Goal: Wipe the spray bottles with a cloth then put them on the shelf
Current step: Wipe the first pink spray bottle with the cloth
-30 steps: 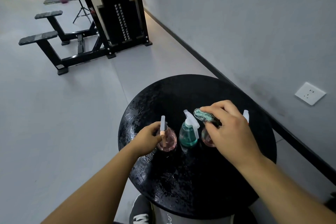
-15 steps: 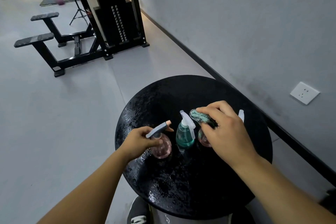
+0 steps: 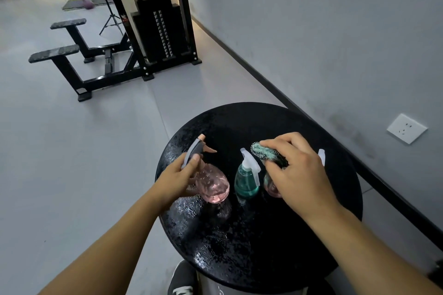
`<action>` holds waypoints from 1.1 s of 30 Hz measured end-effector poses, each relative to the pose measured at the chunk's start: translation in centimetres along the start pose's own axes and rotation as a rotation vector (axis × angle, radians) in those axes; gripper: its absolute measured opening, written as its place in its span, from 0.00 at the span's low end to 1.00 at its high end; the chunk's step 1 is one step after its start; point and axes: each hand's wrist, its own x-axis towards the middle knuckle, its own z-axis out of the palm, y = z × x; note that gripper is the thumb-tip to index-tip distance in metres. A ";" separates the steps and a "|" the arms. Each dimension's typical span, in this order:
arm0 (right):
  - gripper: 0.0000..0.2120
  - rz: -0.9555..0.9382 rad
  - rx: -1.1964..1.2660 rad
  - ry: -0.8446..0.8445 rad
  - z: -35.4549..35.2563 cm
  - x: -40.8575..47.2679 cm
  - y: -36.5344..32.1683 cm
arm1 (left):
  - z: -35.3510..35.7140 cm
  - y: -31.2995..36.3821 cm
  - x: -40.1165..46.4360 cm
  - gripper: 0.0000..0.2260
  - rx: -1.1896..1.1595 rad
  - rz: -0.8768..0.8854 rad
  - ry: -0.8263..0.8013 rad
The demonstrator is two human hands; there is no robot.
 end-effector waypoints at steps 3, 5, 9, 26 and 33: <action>0.16 0.003 0.017 0.026 0.0 0.3 -0.1 | -0.2 2.8 -0.7 0.16 -0.171 0.031 0.015; 0.17 -0.002 0.065 0.047 0.0 0.6 0.0 | -0.3 4.6 -1.4 0.16 -0.285 0.044 0.043; 0.19 -0.008 0.149 0.107 0.2 1.3 -0.4 | -0.3 7.7 -2.9 0.16 -0.461 0.065 0.061; 0.21 -0.073 0.125 -0.123 4.3 2.5 -3.4 | 1.7 8.3 -2.7 0.16 -0.370 0.106 -0.005; 0.08 -0.029 0.219 -0.044 4.5 3.0 -3.0 | 1.7 8.2 -2.9 0.18 -0.326 0.130 -0.020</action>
